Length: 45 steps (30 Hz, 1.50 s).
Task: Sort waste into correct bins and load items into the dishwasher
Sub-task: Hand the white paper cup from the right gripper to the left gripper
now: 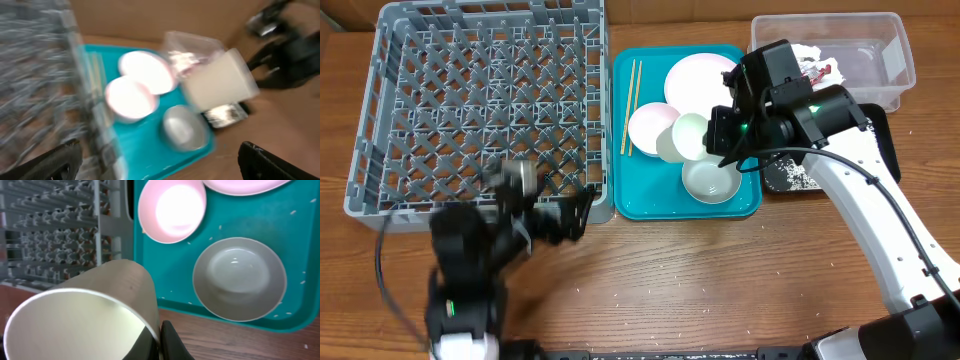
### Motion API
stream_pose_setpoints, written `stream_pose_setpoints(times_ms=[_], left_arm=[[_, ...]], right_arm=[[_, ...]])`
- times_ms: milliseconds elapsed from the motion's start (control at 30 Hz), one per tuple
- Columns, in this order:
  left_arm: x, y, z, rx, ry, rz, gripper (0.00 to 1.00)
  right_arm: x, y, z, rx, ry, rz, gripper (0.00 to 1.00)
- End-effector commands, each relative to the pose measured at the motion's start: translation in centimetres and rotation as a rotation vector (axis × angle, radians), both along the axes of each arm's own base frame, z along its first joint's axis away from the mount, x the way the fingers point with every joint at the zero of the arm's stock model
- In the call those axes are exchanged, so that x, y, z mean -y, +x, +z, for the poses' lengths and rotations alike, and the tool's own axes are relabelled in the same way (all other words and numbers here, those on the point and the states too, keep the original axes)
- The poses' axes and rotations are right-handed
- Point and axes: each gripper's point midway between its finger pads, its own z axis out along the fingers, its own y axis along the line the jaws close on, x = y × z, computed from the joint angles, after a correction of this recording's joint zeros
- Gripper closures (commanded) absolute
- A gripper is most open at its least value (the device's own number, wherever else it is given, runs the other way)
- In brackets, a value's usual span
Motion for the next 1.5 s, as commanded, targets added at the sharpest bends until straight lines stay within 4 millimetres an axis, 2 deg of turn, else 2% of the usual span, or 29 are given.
stream_pose_setpoints(times_ms=[0, 100, 167, 200, 267, 333, 400, 467, 567, 633, 700, 867, 1133, 1233, 1267, 1367, 1467], left_arm=[[4.2, 1.0, 4.9, -0.067, -0.259, -0.342, 0.0], [4.8, 3.1, 5.5, -0.298, -0.48, -0.383, 0.0], [4.7, 4.9, 3.7, -0.596, -0.673, -0.291, 0.0], [4.7, 5.1, 3.0, -0.691, -0.726, -0.264, 0.0], [5.3, 4.6, 0.9, -0.987, -0.856, -0.279, 0.0], [5.5, 4.3, 0.1, -1.052, -0.87, -0.325, 0.0], [5.7, 3.6, -0.3, -1.041, -0.848, -0.425, 0.0], [6.0, 3.1, -0.3, -0.928, -0.787, -0.522, 0.03], [6.5, 2.6, -0.2, -0.83, -0.735, -0.591, 0.09], [7.2, 2.0, 0.0, -0.793, -0.71, -0.648, 0.08], [7.7, 1.7, 0.0, -0.779, -0.695, -0.672, 0.0], [8.3, 1.4, 0.1, -0.778, -0.684, -0.692, 0.0], [8.3, 1.4, 0.1, -0.81, -0.696, -0.682, 0.0], [8.3, 1.4, 0.1, -0.813, -0.698, -0.681, 0.06], [8.3, 1.4, 0.1, -0.813, -0.698, -0.681, 0.13], [8.4, 1.3, 0.1, -0.814, -0.698, -0.682, 0.23], [8.5, 1.3, 0.1, -0.815, -0.696, -0.685, 0.18]], right_arm=[[-1.0, 0.0, 1.1, 0.005, 0.079, 0.034, 0.96], [-1.6, 0.3, 1.8, 0.017, 0.137, 0.054, 0.96], [-2.2, 0.4, 2.2, 0.021, 0.198, 0.076, 0.96], [-2.4, 0.4, 2.3, 0.02, 0.223, 0.085, 0.96], [-3.2, 0.5, 2.3, 0.014, 0.344, 0.126, 0.96], [-3.9, 0.3, 2.3, 0.01, 0.457, 0.18, 0.96], [-4.6, -0.2, 1.7, 0.005, 0.576, 0.241, 0.96], [-5.4, -1.2, 0.8, 0.01, 0.678, 0.314, 0.96], [-6.0, -1.9, 0.4, 0.023, 0.735, 0.364, 0.96], [-6.7, -2.6, 0.3, 0.021, 0.743, 0.392, 0.96], [-7.2, -2.8, 0.3, 0.03, 0.745, 0.413, 0.96], [-8.6, -3.5, 0.9, 0.035, 0.763, 0.452, 0.96], [-10.0, -4.8, 0.0, 0.011, 0.744, 0.475, 0.96], [-9.9, -4.5, -1.3, -0.003, 0.706, 0.424, 0.96], [-9.8, -4.2, -1.4, 0.0, 0.698, 0.411, 0.96], [-9.9, -3.6, -1.1, 0.01, 0.703, 0.386, 0.96], [-10.2, -3.0, -0.3, 0.032, 0.723, 0.374, 0.96]])
